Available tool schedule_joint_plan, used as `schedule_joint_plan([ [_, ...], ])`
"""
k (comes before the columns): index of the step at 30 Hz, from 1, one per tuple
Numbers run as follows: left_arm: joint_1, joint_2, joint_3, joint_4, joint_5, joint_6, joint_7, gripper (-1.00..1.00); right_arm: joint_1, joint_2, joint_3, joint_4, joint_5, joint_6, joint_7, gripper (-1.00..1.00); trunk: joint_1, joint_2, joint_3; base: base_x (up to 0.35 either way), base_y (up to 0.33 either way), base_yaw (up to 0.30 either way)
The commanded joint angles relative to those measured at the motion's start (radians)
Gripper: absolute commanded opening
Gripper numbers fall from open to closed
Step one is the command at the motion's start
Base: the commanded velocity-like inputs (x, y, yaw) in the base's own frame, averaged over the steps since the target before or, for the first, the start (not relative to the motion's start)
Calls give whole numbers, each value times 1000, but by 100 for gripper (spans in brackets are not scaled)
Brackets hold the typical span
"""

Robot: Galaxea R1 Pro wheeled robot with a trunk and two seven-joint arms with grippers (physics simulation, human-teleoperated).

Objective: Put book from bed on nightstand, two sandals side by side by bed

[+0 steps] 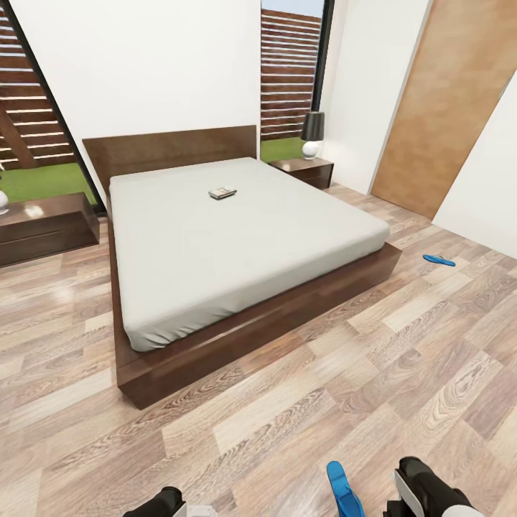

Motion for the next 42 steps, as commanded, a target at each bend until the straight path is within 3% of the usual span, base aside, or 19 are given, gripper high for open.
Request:
schedule_joint_plan([
  [1,0,0,0,-2,-1,4,-1,100,0,1,-1,1,0,4,-38,100,0,0,-1,0,0,0],
  [4,1,1,0,-2,-1,0,-5,100,2,1,0,14,-4,0,-138,100,0,0,-1,0,0,0],
  [9,1,1,-1,-2,-1,-8,-9,100,5,-3,0,38,-7,-10,-221,100,0,0,-1,0,0,0],
  [21,1,-1,-8,-1,-13,-20,7,100,6,1,4,58,-2,-5,-299,100,0,0,-1,0,0,0],
  [26,1,-3,-5,1,-10,-14,80,100,1,25,5,26,-4,2,-310,100,0,0,-1,0,0,0],
  [29,1,-4,-1,1,-7,-13,129,100,-1,45,4,-5,-6,3,-310,100,0,0,-1,0,0,0],
  [34,1,-3,2,0,-1,-15,159,100,-4,74,4,-51,-10,0,-286,100,0,0,-1,0,0,0],
  [39,1,-3,4,0,3,-14,170,100,-10,83,2,-80,-10,-1,-187,100,0,0,-1,0,0,0],
  [42,1,-5,5,0,15,-14,174,100,-29,80,1,-90,-6,-2,-90,100,0,0,-1,0,0,0],
])
